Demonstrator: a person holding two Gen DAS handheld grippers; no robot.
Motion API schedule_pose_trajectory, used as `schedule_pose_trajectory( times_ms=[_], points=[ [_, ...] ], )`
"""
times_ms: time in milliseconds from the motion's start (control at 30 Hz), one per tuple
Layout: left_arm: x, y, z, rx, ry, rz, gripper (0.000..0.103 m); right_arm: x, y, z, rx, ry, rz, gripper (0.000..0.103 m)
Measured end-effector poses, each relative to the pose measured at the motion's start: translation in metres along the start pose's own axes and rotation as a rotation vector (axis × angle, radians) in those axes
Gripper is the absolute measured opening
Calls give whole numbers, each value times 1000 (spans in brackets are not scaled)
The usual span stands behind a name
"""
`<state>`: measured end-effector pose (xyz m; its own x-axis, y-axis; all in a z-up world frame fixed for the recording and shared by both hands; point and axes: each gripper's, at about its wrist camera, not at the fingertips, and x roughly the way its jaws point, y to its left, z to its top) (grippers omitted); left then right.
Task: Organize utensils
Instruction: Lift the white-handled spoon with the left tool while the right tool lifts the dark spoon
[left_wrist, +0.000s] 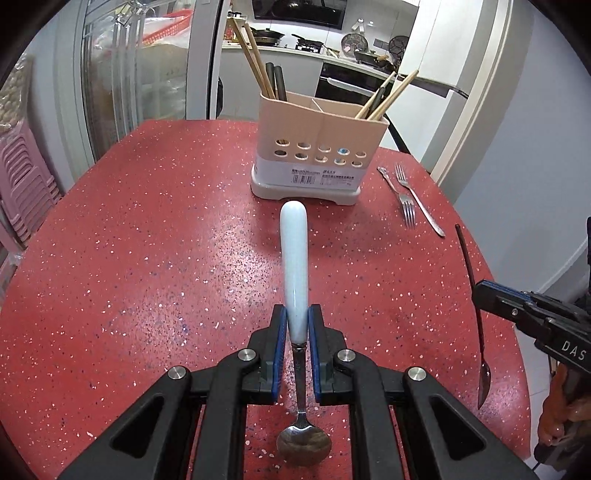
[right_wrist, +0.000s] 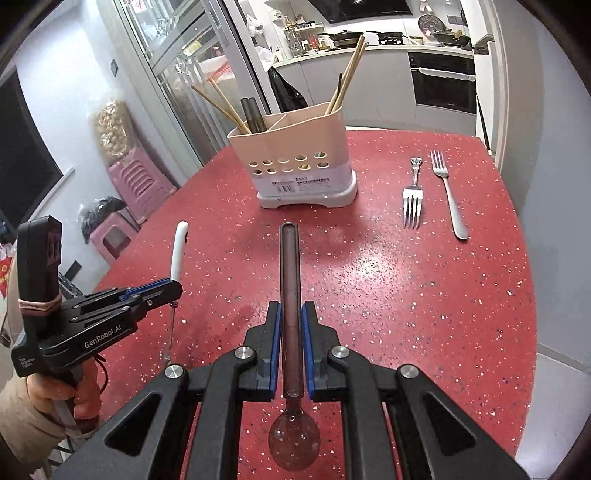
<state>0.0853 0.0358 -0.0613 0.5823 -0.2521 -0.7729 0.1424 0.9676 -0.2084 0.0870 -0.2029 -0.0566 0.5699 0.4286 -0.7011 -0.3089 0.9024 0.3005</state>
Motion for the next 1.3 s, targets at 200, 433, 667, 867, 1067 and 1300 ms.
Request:
schedule_pose_trajectory(
  times_ms=[200,433,667,867,1067,1300],
  points=[
    [-1,3,3,-21,4,-20,34,2,-2,0,12,-1,8,12],
    [-13,0,15,-24,-37,-27,34,-6,-3,10,21,-36,28,12],
    [-24,-4,31,-11,-84,-33,34,-12,-2,25,20,-70,43,12],
    [-25,-3,39,-22,-103,-36,34,-13,-1,35,14,-86,51,12],
    [-31,-2,48,-24,-133,-37,34,-12,1,44,7,-98,60,12],
    [-43,-4,68,-14,-177,-45,34,-14,1,60,5,-112,71,12]
  ],
)
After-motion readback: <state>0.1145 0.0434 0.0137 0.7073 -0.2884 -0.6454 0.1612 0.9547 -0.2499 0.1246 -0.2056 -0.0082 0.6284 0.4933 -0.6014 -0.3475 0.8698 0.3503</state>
